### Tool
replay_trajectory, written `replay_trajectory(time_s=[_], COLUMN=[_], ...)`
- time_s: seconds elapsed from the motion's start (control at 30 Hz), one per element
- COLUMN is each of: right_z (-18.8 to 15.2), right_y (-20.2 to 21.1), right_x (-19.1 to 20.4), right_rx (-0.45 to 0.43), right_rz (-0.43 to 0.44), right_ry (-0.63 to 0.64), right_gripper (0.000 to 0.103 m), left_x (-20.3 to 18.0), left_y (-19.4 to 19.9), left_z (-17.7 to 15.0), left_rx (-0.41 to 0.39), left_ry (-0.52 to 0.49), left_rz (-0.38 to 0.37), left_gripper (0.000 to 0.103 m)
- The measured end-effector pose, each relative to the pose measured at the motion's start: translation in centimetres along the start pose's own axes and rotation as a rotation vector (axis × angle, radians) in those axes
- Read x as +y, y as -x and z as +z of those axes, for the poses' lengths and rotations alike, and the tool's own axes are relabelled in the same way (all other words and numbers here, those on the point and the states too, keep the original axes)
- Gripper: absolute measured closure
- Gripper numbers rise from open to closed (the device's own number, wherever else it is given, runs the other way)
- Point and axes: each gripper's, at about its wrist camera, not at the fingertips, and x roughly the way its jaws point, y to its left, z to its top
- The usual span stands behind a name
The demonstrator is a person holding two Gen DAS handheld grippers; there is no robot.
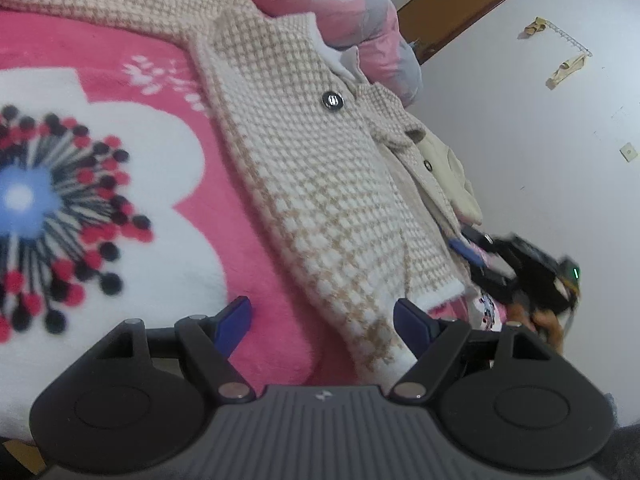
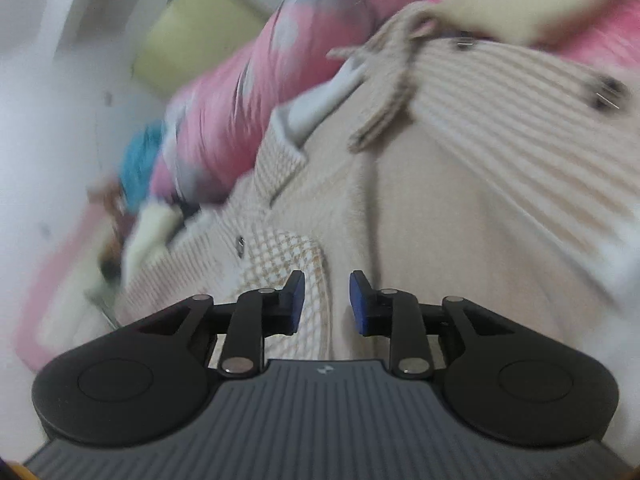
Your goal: Fold clothes
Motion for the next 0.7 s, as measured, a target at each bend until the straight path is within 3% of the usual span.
replay_trajectory(time_s=[0.07,0.17,0.27,0.33,0.43,0.47,0.5,0.7], right_z=[-1.4,-3.7,-4.8,-5.0,-5.0,-4.9,-4.8,-5.6], right_y=[2.2,3.5,2.5,1.4,0.1,-0.2,-0.5,1.9], right_x=[-1.1,-1.8,-1.4,-0.9,-0.1,0.0,0.1,2.3], right_rx=[-0.026,-0.002,0.035,0.053,0.061,0.052,0.047,0.053], right_rz=[0.014,0.026,0.055,0.062,0.058,0.054,0.050,0.040], right_ry=[-0.080,-0.143,-0.155,-0.140,-0.110,-0.105,-0.103,-0.065], right_gripper=[0.068,0.060,0.055,0.055,0.056,0.065,0.091,0.096], left_x=[-0.1,-0.4,-0.1,0.2,0.5,0.4,0.2,0.4], left_y=[-0.3,-0.7,-1.3,-1.9,-2.6,-2.4,-2.2,2.4], left_z=[-0.1,0.0,-0.1,-0.2,-0.5,-0.6,-0.6,0.4], left_rx=[0.001,-0.004,0.008,0.022,0.024,0.012,-0.001,-0.006], left_ry=[0.009,0.009,0.056,0.091,0.133,0.133,0.131,0.139], left_rz=[0.006,0.015,0.006,0.005,0.006,0.007,0.008,-0.041], left_gripper=[0.025,0.035,0.058,0.093,0.098,0.098,0.099,0.100])
